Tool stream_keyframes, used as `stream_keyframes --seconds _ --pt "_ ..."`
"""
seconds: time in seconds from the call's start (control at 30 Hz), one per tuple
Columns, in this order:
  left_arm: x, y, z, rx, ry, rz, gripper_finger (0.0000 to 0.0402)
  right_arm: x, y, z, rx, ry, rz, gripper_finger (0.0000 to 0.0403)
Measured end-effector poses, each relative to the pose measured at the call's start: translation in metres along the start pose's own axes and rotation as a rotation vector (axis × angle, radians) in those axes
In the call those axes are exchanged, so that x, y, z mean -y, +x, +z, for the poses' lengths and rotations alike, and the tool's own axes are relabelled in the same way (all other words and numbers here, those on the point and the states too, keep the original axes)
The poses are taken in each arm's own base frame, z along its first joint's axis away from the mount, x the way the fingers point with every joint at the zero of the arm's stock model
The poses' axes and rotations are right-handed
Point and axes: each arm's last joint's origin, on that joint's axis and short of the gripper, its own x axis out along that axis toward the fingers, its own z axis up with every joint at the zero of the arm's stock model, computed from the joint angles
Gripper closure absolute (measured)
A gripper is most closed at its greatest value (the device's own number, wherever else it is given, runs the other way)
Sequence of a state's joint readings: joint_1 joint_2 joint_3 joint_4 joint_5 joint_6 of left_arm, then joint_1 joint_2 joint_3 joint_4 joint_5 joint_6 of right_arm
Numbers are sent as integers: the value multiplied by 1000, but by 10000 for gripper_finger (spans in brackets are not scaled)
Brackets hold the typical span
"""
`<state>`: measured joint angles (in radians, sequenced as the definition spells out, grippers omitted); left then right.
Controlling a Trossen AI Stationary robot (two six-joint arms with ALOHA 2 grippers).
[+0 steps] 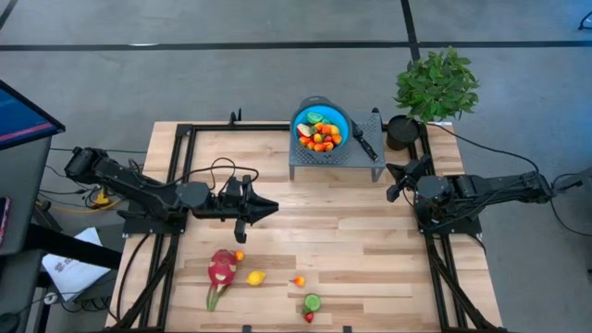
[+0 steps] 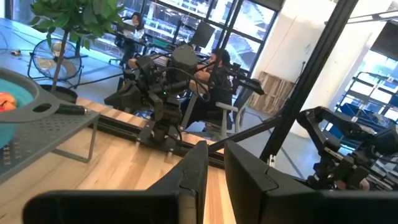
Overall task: Pick & Place Fruit
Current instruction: Put the lemon into the strainer bowl
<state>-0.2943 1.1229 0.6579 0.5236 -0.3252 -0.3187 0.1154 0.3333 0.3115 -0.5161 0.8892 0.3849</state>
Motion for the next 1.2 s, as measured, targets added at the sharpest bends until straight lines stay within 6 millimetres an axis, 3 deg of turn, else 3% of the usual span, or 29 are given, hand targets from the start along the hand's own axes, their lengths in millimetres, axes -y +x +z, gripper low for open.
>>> stream_keyframes --seconds 0.3,0.5,0.67,1.03,1.2 --pt "12 5 -9 29 -81 60 364 0 0 0 -1 0 0 403" --pt "43 26 -19 -12 -31 19 397 0 0 0 0 0 0 403" --pt "70 42 -18 -23 -4 18 400 0 0 0 -1 -1 0 403" --pt "126 53 -20 -64 31 64 401 0 0 -1 -5 -7 -1 403" --pt "140 58 -19 -79 47 66 401 0 0 -1 -6 -7 -1 403"
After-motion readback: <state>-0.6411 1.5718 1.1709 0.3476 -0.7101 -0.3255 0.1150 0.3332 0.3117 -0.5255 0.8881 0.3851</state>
